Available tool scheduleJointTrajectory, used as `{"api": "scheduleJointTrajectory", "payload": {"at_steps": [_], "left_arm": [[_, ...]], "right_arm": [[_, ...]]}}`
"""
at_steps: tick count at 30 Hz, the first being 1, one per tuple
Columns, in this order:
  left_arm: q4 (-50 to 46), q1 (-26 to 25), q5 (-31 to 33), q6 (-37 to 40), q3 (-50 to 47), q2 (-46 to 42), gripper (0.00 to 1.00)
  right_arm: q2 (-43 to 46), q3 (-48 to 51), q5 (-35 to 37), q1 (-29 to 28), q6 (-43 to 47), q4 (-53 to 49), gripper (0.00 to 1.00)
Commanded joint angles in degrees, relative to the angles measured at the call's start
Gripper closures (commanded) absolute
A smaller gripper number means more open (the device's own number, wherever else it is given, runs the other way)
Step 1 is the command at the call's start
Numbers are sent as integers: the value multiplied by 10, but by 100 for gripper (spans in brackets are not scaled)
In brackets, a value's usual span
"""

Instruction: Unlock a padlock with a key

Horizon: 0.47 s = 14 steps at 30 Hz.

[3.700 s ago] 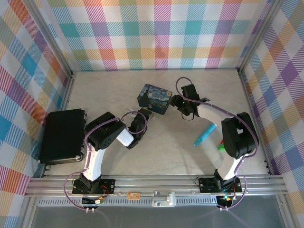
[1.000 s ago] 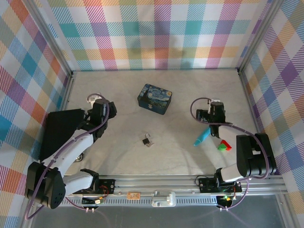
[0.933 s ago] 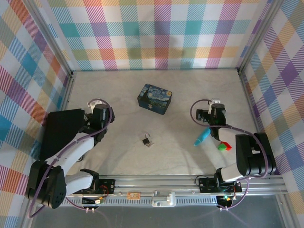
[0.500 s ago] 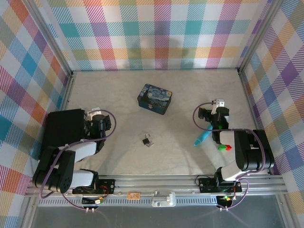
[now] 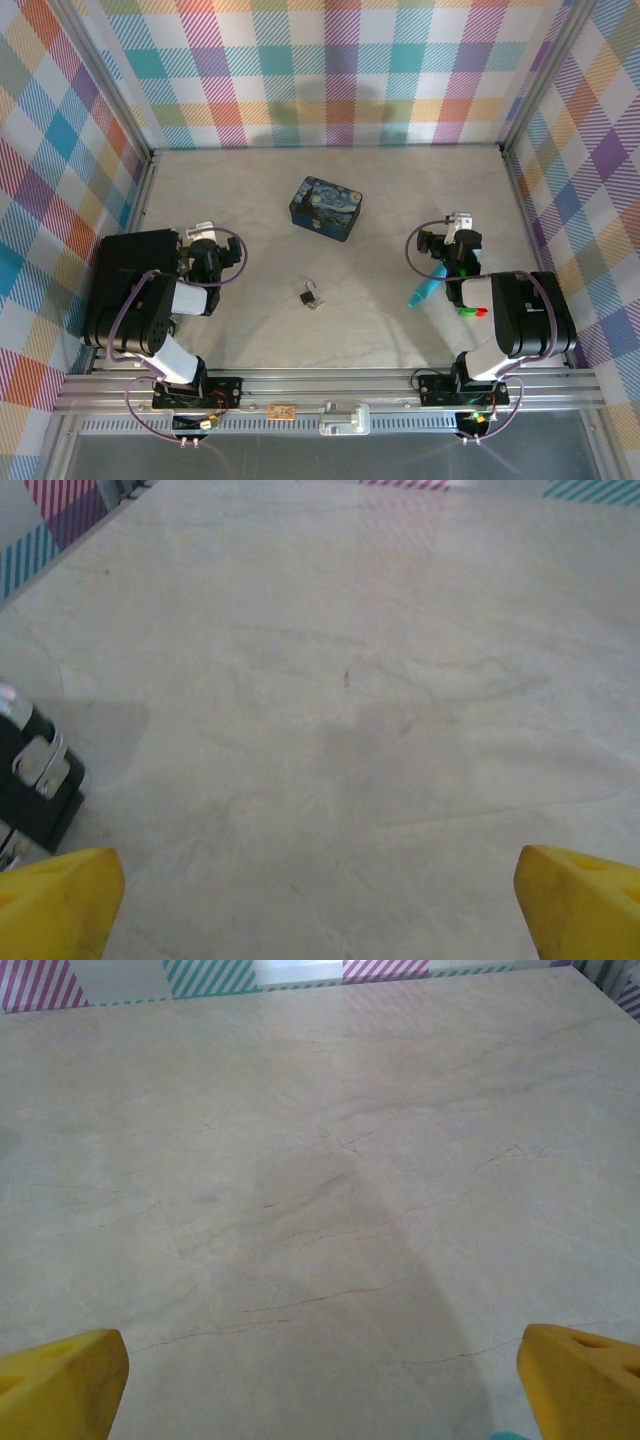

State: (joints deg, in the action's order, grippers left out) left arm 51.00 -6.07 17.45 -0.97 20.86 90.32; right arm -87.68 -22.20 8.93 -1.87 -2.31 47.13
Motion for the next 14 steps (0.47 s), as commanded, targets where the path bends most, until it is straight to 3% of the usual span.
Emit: {"api": "scheduleJointTrajectory", "payload": {"at_steps": [1, 13, 14], "left_arm": [[2, 4, -9, 7, 15, 0, 0], [3, 4, -9, 6, 16, 0, 0], [3, 4, -10, 7, 15, 0, 14]], "right_arm": [[-1, -3, -3, 2, -4, 21, 1], [-1, -4, -5, 2, -4, 19, 1], [-1, -3, -5, 2, -4, 21, 1]]}}
